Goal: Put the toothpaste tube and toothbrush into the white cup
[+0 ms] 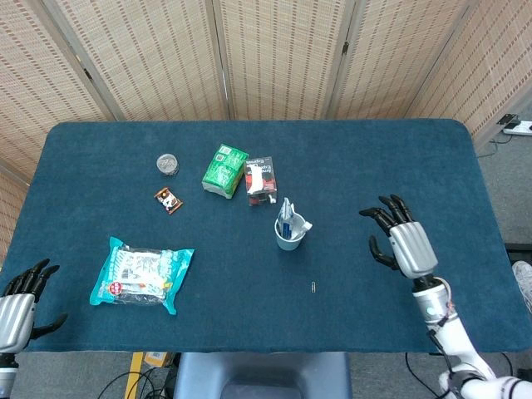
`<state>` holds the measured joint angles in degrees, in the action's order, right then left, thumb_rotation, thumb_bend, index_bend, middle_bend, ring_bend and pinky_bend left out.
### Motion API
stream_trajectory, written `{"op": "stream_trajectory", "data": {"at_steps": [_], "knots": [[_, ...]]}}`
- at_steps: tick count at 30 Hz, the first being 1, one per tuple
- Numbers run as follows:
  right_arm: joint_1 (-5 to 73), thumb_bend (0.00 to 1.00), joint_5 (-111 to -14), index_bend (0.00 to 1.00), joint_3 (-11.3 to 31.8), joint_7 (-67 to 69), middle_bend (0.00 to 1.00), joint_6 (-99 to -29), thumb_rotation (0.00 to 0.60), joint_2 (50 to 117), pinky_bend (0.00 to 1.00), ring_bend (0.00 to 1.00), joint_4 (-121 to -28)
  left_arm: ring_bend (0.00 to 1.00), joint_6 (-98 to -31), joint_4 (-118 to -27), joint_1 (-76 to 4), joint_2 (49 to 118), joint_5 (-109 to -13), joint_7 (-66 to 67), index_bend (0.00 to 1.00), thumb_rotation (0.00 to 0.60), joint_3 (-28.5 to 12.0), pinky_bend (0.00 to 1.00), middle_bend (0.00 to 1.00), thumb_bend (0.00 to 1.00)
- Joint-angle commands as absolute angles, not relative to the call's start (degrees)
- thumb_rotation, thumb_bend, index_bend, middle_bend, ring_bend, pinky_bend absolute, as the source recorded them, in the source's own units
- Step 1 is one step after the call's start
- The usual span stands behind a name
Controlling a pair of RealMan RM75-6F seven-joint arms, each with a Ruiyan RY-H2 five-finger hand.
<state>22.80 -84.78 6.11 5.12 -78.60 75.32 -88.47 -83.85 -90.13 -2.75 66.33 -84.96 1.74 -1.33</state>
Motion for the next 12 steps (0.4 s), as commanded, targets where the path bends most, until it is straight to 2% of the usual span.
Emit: {"op": "stream_trajectory", "data": {"at_steps": [1,12], "knots": [[17.89,0.51,-84.88,0.27,2.23,1.33,0.30,-80.21,0.600,68.02,0.07,0.10,-93.82,0.14,-84.38,-91.50,-2.89,66.76,-85.42,3.91,0.17,0.600,-1.34,0.19,0.10,0.25],[9.31,0.51,-88.71,0.27,-0.81,2.57,0.30,-90.13,0.600,66.99,0.07,0.10,-90.89,0.14,-86.50,-95.12,-3.37,67.82,-86.47,7.27,0.17,0.600,-2.39,0.19,0.10,0.25]]}}
